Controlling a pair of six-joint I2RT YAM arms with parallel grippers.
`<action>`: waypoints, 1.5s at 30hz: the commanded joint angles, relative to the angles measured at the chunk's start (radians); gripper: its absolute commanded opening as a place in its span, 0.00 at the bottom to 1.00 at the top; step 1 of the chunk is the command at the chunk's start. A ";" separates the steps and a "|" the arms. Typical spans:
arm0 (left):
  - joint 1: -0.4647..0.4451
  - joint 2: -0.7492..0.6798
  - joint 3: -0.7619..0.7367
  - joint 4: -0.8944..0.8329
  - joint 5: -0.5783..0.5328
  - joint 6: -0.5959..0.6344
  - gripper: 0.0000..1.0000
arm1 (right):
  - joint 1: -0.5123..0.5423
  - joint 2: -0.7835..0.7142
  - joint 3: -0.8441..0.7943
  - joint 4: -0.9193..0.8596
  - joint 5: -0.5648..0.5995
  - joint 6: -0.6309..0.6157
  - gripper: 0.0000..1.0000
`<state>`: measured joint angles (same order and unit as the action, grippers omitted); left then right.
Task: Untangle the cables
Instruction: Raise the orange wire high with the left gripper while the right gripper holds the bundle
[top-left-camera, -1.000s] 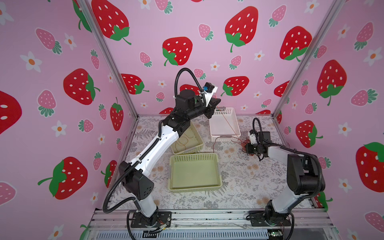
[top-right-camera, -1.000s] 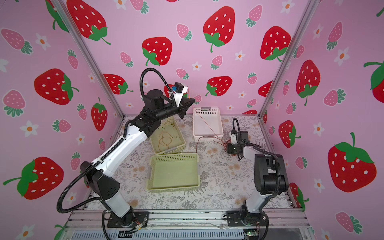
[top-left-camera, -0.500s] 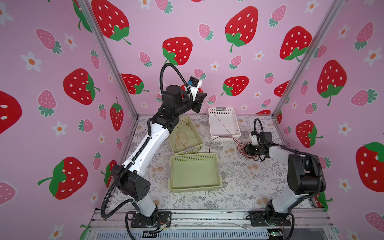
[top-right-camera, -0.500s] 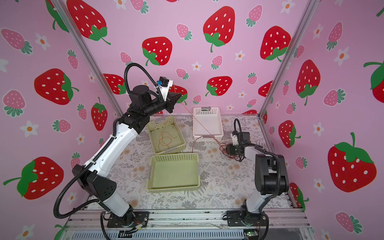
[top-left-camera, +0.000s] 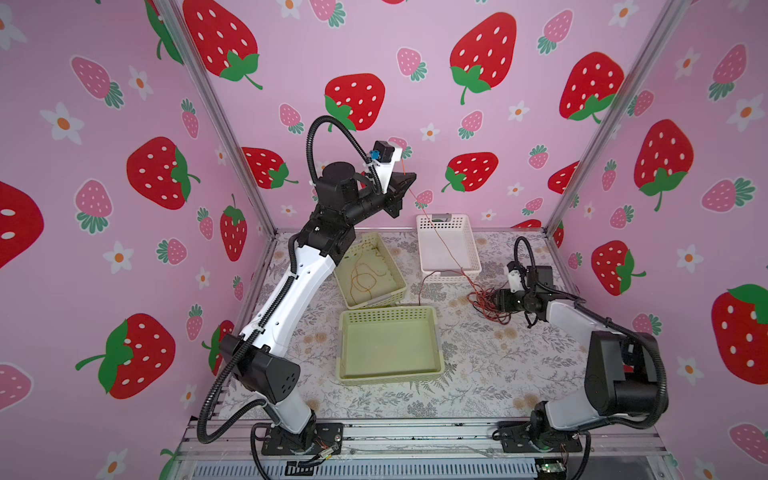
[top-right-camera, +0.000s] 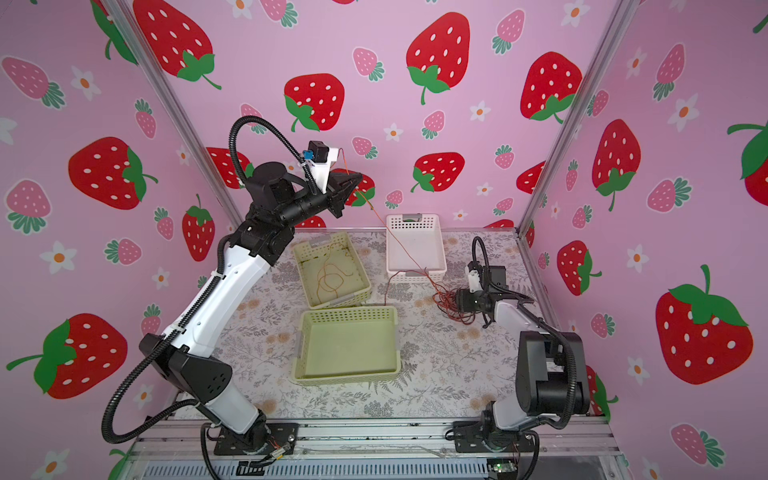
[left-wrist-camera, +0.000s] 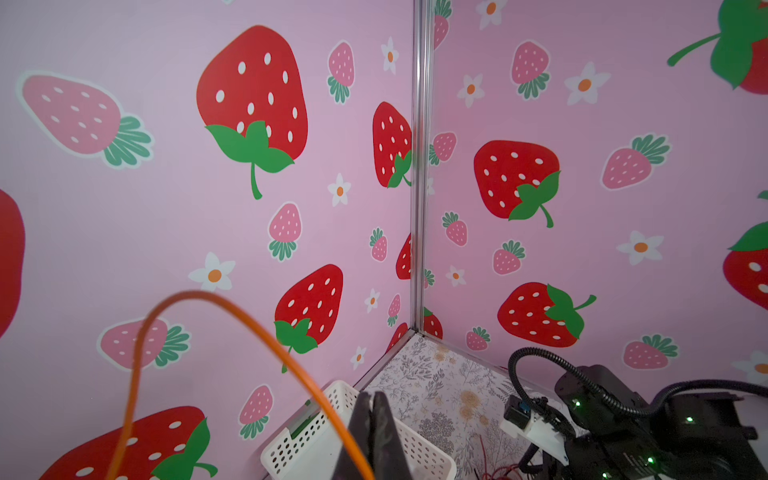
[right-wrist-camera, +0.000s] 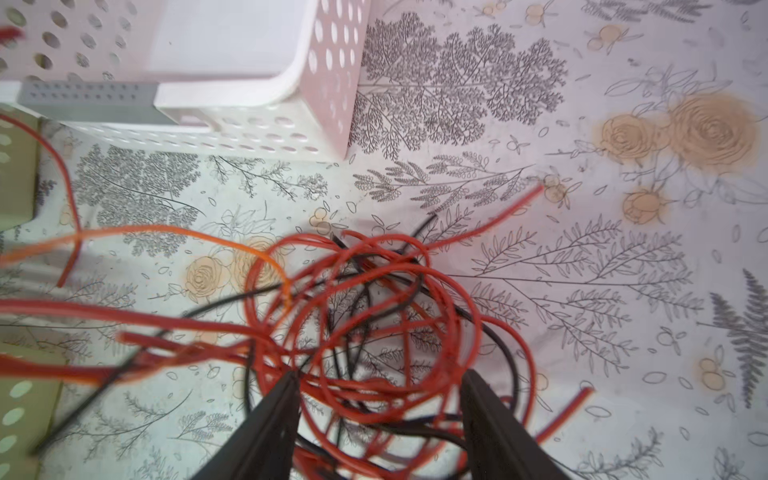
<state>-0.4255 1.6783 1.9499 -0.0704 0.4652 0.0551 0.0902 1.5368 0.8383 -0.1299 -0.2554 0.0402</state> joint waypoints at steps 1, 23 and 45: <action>-0.001 0.016 0.068 0.027 0.036 -0.006 0.00 | 0.046 0.047 0.016 -0.026 -0.007 -0.063 0.63; -0.051 0.060 0.107 0.019 0.151 0.001 0.00 | 0.236 0.122 0.141 0.088 -0.304 -0.229 0.59; -0.070 0.078 0.193 -0.019 0.115 0.041 0.00 | 0.292 0.355 0.195 -0.078 0.142 -0.200 1.00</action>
<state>-0.4919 1.7638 2.1166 -0.0937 0.5858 0.0700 0.3687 1.8297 1.0298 -0.1368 -0.2279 -0.1509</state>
